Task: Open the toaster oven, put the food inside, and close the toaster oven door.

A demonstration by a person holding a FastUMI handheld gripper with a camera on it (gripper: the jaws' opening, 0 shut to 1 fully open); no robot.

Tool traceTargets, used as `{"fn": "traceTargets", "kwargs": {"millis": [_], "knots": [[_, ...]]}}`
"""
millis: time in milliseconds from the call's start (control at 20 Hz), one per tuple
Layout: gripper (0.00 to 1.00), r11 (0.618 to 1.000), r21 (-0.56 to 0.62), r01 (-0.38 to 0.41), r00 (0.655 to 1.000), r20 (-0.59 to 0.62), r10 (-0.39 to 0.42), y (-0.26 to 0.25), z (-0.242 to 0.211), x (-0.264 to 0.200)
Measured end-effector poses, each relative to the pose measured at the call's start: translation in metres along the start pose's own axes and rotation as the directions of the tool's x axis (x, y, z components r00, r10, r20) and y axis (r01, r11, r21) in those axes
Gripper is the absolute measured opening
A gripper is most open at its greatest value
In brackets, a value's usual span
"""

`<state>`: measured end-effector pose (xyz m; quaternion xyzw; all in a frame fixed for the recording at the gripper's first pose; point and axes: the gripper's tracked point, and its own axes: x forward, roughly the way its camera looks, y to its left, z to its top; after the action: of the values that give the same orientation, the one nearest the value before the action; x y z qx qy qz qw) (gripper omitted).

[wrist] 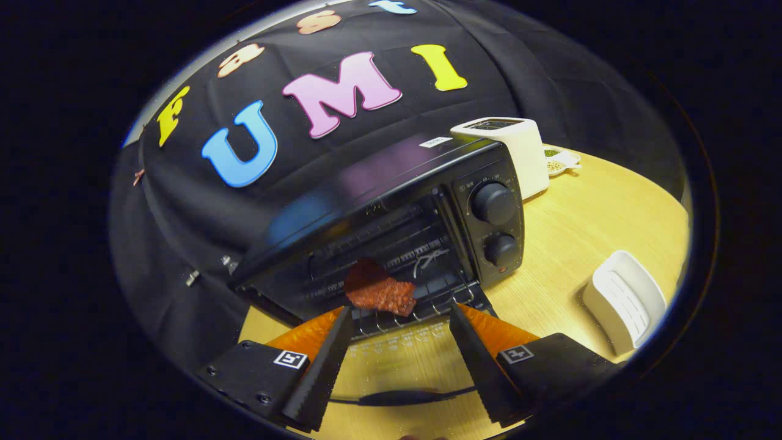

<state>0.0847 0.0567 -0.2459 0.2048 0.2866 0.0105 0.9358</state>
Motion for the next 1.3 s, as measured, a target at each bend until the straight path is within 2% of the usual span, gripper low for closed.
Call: {"fn": "traceTargets", "kwargs": {"millis": [100, 250, 500, 650, 850, 1050, 1300], "knots": [[0.98, 0.998, -0.065, 0.022, 0.999, -0.045, -0.025, -0.007, -0.008, -0.017], [0.98, 0.984, -0.176, 0.004, 0.996, -0.084, -0.019, -0.002, -0.015, -0.046], [0.98, 0.944, -0.324, -0.065, 0.986, -0.164, 0.011, 0.010, -0.047, -0.076], [0.98, 0.911, -0.407, -0.066, 0.972, -0.232, -0.033, 0.001, -0.077, -0.086], [0.99, 0.889, -0.458, -0.023, 0.940, -0.312, -0.137, -0.016, -0.111, -0.080], [0.99, 0.875, -0.484, -0.014, 0.920, -0.350, -0.179, -0.017, -0.134, -0.065], [0.99, 0.898, -0.440, 0.013, 0.901, -0.384, -0.201, -0.011, -0.154, -0.051]]}}
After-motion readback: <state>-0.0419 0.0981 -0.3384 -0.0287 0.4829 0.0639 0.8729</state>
